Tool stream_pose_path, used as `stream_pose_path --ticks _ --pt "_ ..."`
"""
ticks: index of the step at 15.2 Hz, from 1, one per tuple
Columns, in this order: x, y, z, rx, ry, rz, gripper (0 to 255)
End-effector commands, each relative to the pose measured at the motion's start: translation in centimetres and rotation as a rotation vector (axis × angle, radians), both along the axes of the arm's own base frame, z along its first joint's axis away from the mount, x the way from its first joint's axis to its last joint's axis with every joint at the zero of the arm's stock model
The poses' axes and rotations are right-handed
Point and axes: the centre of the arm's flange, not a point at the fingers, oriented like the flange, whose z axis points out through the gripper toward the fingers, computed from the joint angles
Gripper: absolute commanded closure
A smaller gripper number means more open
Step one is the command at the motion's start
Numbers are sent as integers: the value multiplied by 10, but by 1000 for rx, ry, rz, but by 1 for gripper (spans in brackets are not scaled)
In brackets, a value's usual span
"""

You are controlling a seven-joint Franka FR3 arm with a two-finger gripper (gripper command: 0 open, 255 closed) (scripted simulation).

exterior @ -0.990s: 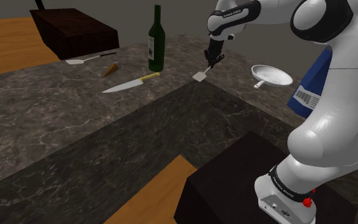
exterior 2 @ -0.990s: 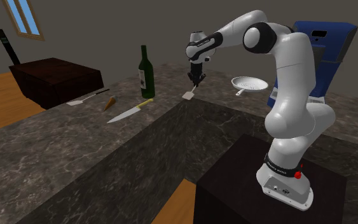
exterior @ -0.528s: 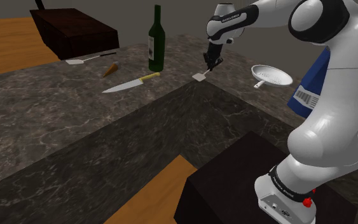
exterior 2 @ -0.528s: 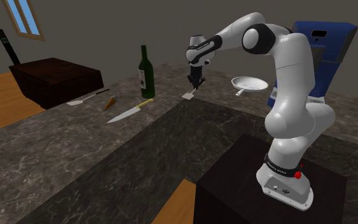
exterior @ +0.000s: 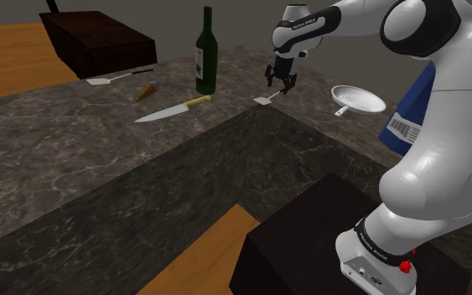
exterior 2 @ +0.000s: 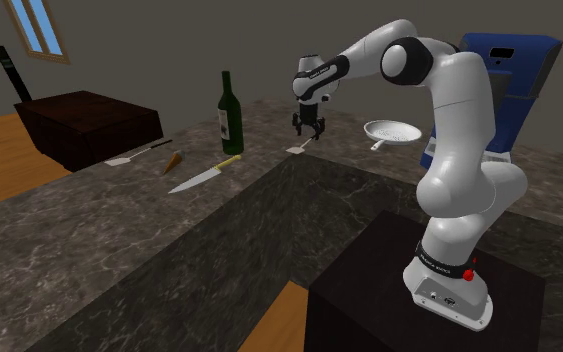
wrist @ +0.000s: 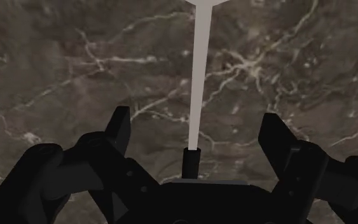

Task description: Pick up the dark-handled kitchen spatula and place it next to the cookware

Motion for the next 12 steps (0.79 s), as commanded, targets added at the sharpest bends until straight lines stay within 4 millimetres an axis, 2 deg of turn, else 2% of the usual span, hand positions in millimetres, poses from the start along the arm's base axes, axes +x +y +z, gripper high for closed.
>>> stream_pose_path --ticks 1,5,12 --pt "0 0 0 0 0 0 0" --pt "-1 3 50 0 0 0 0" --pt "-1 3 50 0 0 0 0"
